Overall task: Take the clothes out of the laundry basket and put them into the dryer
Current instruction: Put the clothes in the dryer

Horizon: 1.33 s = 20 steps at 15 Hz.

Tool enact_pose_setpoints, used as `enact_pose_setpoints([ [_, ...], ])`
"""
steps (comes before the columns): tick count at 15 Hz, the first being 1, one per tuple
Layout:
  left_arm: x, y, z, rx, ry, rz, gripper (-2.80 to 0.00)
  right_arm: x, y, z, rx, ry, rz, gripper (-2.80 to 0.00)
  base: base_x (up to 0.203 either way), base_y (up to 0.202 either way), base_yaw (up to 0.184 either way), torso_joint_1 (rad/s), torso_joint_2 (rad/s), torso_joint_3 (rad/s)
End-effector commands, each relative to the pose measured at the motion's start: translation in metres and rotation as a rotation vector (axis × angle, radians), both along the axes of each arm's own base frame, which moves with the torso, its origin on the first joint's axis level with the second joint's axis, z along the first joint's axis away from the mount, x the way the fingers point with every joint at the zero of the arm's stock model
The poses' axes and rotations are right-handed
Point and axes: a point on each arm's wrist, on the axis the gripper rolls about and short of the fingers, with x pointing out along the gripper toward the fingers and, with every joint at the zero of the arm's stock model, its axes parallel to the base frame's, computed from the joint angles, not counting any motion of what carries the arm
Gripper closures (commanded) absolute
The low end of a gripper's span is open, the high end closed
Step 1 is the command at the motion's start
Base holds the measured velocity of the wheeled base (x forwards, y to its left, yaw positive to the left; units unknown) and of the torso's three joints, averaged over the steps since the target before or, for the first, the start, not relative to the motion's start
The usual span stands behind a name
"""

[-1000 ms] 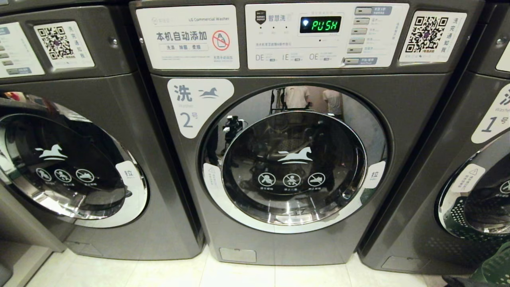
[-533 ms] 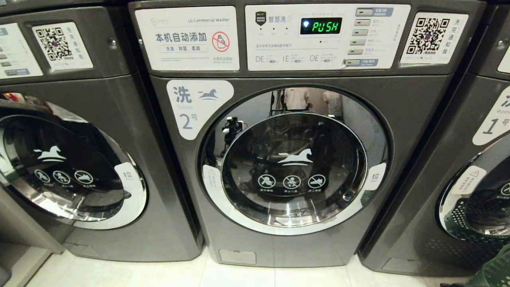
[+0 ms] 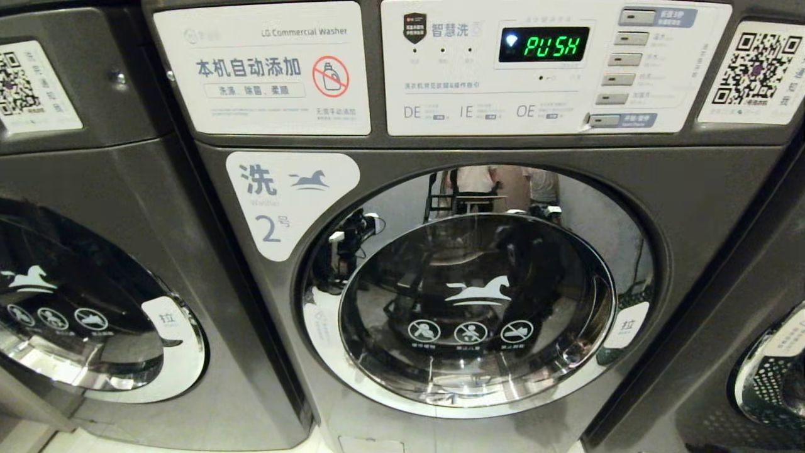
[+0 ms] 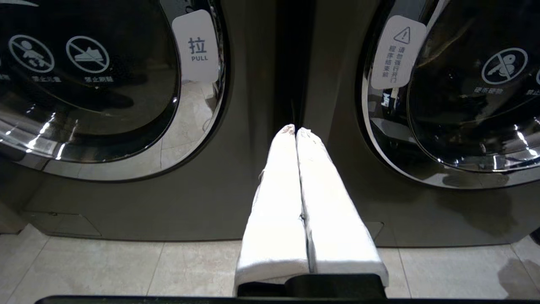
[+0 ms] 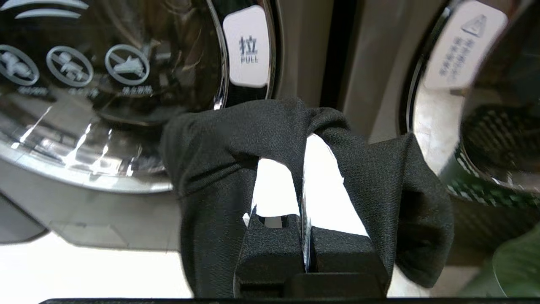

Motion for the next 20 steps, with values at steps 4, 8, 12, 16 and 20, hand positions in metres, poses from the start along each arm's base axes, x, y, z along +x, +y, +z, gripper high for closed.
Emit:
enact_pose_setpoints([
  [4, 0.0000, 0.0000, -0.0002, 0.000, 0.001, 0.000, 0.00, 0.0000, 0.0000, 0.0001, 0.000, -0.001, 0.000, 0.00, 0.100, 0.000, 0.000, 0.008, 0.00, 0.003],
  [8, -0.0001, 0.0000, 0.0001, -0.001, -0.001, 0.000, 0.00, 0.0000, 0.0000, 0.0001, 0.000, -0.001, 0.000, 0.00, 0.000, 0.000, 0.000, 0.000, 0.00, 0.000],
  [12, 0.0000, 0.0000, -0.0001, -0.001, 0.000, 0.000, 0.00, 0.0000, 0.0000, 0.0001, 0.000, -0.001, 0.000, 0.00, 0.000, 0.000, 0.000, -0.013, -0.11, -0.214],
  [16, -0.0001, 0.0000, 0.0001, -0.001, 0.000, 0.000, 0.00, 0.0000, 0.0000, 0.0001, 0.000, -0.001, 0.000, 0.00, 0.000, 0.000, 0.000, 0.020, -0.48, -0.390],
  [20, -0.0001, 0.0000, 0.0001, 0.000, 0.000, 0.000, 0.00, 0.0000, 0.0000, 0.0001, 0.000, -0.001, 0.000, 0.00, 0.000, 0.000, 0.000, 0.078, -0.46, -0.369],
])
